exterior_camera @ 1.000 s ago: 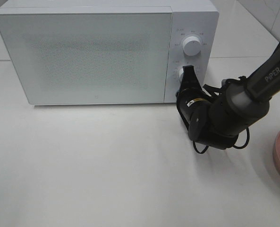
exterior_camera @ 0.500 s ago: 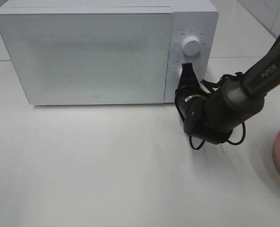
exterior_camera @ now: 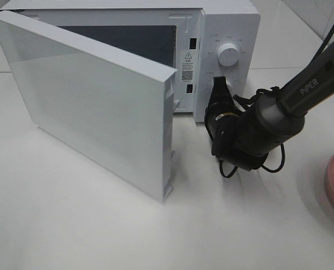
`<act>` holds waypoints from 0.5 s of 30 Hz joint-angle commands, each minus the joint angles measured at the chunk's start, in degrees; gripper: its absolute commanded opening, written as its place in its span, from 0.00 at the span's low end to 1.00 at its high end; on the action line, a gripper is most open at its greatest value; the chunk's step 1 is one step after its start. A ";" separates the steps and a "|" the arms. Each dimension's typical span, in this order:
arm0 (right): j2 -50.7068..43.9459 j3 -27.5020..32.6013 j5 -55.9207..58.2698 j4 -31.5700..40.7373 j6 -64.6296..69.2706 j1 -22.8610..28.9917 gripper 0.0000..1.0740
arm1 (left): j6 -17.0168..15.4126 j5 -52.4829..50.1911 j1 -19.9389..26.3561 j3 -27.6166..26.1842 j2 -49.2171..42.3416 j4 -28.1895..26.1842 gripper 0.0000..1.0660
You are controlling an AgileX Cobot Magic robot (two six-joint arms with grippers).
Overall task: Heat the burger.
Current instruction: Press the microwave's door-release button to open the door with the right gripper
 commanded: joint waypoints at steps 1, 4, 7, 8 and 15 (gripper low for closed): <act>0.57 -5.10 -9.74 -6.76 0.06 -2.41 0.00 | 0.06 0.11 -0.23 0.17 0.06 0.11 0.73; 0.46 -5.04 -8.19 -6.65 0.00 -2.41 0.00 | 0.06 0.11 -0.23 0.17 0.06 0.11 0.73; 0.46 -5.04 -6.93 -6.65 0.17 -2.35 0.00 | 0.06 0.11 -0.23 0.17 0.06 0.11 0.73; 0.46 -5.04 -6.70 -6.65 0.17 -2.23 0.00 | 0.06 0.11 -0.23 0.17 0.06 0.11 0.73; -0.69 -4.81 -3.32 -6.88 0.06 -2.23 0.00 | 0.06 0.11 -0.23 0.17 0.06 0.11 0.73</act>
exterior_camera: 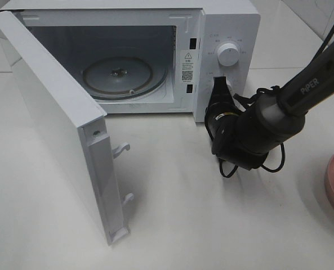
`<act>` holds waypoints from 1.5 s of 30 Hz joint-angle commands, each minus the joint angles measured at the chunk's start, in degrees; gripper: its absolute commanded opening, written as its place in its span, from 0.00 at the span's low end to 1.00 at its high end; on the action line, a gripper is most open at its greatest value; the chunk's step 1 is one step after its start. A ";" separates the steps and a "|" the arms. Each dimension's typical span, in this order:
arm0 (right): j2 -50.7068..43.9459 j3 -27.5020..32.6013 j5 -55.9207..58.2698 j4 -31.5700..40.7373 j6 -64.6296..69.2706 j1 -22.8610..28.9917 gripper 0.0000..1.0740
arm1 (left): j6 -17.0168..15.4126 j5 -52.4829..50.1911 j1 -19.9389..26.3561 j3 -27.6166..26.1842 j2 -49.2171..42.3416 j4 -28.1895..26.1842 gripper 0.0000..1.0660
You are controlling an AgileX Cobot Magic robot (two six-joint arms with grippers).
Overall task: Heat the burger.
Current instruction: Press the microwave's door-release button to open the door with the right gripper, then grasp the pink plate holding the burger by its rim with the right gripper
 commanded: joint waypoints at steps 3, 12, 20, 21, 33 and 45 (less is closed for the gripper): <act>-1.66 -3.44 -4.41 -7.10 -0.06 -2.23 0.00 | 0.06 0.11 -0.23 0.17 0.06 0.11 0.73; -5.21 3.04 -1.32 -8.88 0.63 -1.55 0.00 | 0.06 0.11 -0.23 0.17 0.06 0.11 0.73; -7.16 5.61 -0.17 -10.20 2.01 -1.55 0.00 | 0.06 0.11 -0.23 0.17 0.06 0.11 0.73; -7.51 6.02 0.29 -10.37 2.01 -1.55 0.00 | 0.06 0.11 -0.23 0.17 0.06 0.11 0.73; -12.89 12.66 5.39 -11.52 2.01 -1.55 0.01 | 0.06 0.11 -0.23 0.17 0.06 0.11 0.73; -21.72 21.20 11.92 -11.63 -3.90 -1.55 0.02 | 0.06 0.11 -0.23 0.17 0.06 0.11 0.73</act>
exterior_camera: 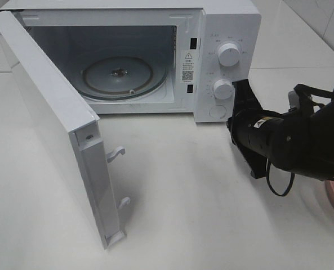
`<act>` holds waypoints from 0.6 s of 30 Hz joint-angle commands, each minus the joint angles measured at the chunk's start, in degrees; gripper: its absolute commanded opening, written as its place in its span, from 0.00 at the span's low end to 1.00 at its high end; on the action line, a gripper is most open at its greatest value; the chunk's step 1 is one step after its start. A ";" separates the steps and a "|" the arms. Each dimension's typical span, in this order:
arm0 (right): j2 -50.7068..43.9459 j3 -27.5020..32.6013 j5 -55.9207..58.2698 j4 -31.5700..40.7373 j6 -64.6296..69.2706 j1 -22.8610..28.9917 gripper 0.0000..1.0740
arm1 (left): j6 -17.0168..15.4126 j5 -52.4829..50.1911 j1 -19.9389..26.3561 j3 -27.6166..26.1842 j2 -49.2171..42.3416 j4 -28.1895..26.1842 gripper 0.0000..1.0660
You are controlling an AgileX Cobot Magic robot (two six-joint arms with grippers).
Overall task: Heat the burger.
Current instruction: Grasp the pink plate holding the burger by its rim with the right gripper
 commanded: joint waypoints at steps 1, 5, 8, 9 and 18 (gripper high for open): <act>-2.92 1.66 3.15 -0.63 -4.30 -0.17 0.03 | 0.06 0.11 -0.23 0.17 0.06 0.11 0.73; -5.21 2.69 6.47 -0.63 -8.82 -0.17 0.04 | 0.06 0.11 -0.23 0.17 0.06 0.11 0.73; -7.79 3.15 12.38 -0.63 -15.99 -0.17 0.05 | 0.06 0.11 -0.23 0.17 0.06 0.11 0.73; -8.88 3.15 15.13 -0.57 -20.45 -0.17 0.05 | 0.06 0.11 -0.23 0.17 0.06 0.11 0.73; -12.26 3.15 24.12 -0.57 -33.23 -0.34 0.06 | 0.06 0.11 -0.23 0.17 0.06 0.11 0.73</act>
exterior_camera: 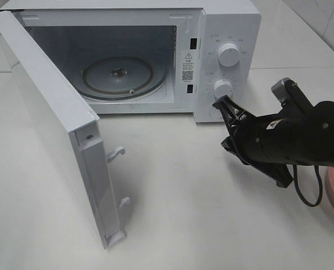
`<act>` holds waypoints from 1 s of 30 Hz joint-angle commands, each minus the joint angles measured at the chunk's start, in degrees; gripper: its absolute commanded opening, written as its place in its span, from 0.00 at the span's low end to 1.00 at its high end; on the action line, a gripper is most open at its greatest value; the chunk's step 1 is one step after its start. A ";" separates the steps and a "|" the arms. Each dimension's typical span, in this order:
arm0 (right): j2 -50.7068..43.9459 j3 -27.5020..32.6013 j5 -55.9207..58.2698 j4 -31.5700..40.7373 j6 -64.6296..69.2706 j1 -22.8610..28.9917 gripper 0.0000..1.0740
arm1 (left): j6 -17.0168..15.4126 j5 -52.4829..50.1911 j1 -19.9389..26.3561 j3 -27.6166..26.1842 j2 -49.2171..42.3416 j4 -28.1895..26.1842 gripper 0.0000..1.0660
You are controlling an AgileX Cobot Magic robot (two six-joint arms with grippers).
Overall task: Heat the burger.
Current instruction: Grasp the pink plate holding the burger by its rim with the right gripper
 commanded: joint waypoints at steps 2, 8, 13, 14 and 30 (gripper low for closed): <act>-3.38 0.06 7.85 -0.52 -13.41 -0.34 0.06 | 0.06 0.11 -0.23 0.17 0.06 0.11 0.73; -4.98 0.06 11.80 -0.52 -20.91 -0.34 0.06 | 0.06 0.11 -0.23 0.17 0.06 0.11 0.73; -7.10 0.06 20.74 -2.23 -30.02 -0.40 0.06 | 0.06 0.11 -0.23 0.17 0.06 0.11 0.73; -7.10 0.06 20.74 -2.23 -30.02 -0.40 0.06 | 0.06 0.11 -0.23 0.17 0.06 0.11 0.73; -9.28 -8.65 51.39 -30.48 -30.31 -6.42 0.09 | 0.06 0.11 -0.23 0.17 0.06 0.11 0.73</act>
